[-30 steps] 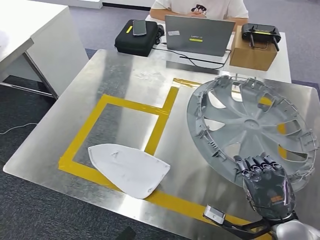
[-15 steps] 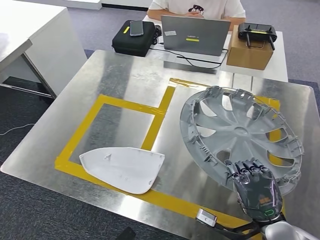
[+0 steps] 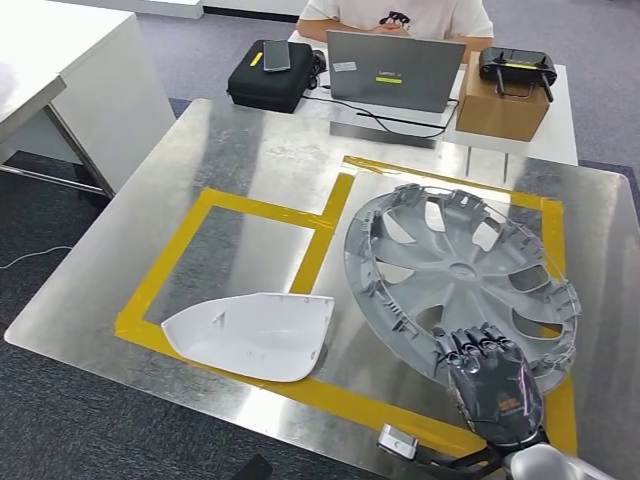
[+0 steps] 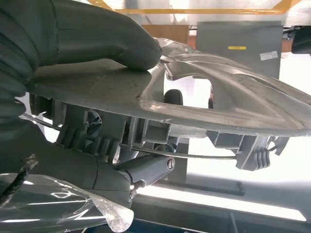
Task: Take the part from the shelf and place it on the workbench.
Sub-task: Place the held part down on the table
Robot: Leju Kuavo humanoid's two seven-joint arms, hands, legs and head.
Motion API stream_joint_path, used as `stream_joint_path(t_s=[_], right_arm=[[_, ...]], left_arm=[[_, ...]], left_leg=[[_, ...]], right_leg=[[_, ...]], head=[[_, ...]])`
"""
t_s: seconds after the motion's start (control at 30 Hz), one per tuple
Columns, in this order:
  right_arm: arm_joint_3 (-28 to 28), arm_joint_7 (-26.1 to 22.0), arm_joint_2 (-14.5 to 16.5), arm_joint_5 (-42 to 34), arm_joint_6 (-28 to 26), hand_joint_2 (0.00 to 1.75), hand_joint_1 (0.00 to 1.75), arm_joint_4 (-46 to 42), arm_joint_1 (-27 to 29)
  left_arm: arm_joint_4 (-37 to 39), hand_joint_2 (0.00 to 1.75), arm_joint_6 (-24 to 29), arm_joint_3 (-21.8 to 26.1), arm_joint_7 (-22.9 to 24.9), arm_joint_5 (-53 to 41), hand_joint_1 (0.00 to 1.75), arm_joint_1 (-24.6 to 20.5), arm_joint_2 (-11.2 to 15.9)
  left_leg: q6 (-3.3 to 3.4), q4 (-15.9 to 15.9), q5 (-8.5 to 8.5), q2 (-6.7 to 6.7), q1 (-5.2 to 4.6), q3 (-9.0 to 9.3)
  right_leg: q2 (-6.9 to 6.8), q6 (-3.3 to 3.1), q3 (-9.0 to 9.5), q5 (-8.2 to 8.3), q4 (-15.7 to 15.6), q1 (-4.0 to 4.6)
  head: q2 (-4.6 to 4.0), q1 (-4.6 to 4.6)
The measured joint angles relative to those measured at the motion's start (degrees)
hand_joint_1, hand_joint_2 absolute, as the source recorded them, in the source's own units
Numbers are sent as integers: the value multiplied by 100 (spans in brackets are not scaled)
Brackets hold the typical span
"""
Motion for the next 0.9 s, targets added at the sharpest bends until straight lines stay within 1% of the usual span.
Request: stream_joint_path(t_s=[0.07,0.17,0.27,0.33,0.43,0.5,0.63,0.77,0.9], right_arm=[[44,-4,45,2,-33,175,175,30,3],[111,-21,112,4,-36,175,175,82,56],[157,-53,161,3,-33,175,175,143,99],[93,-256,226,7,-1,175,175,178,222],[-298,-850,412,11,84,175,175,217,638],[-594,-1059,538,8,90,175,175,232,929],[-1051,-1124,762,9,72,175,175,237,1336],[-1313,-1140,901,10,63,175,175,239,1537],[-1494,-1231,1082,13,-26,175,175,239,1706]], left_arm=[[0,0,-107,49,-238,62,0,24,110],[1,0,-360,136,-574,141,0,80,380],[7,0,-429,204,-650,169,0,119,583],[9,0,-431,244,-656,172,0,129,662],[9,0,-421,283,-657,149,0,157,692],[9,0,-408,314,-656,142,0,169,706],[11,0,-396,378,-651,134,0,184,733],[11,0,-395,393,-650,131,0,187,742],[11,0,-393,397,-644,92,0,190,763]], left_leg=[[0,0,0,0,0,0],[0,0,0,0,0,-1],[0,-1,1,0,0,-3],[-1,-1,1,-2,3,-4],[-2,-1,1,-4,5,-8],[-2,-1,0,-4,4,-12],[-2,0,-1,-4,1,-15],[-2,2,-2,-2,-2,-14],[41,52,-24,-3,-18,-30]], right_leg=[[1,1,-1,0,0,0],[2,1,-5,0,0,2],[1,0,-11,0,0,2],[-6,-1,-9,-1,1,6],[-10,-2,-8,-2,1,8],[-11,-2,-11,-2,0,5],[-10,-2,-13,-2,0,1],[-2,1,-14,0,-1,-2],[-4,26,-12,17,-15,-24]], head=[[0,1],[0,-1],[0,-3],[0,1],[0,2],[0,1],[0,1],[0,2],[0,-2]])
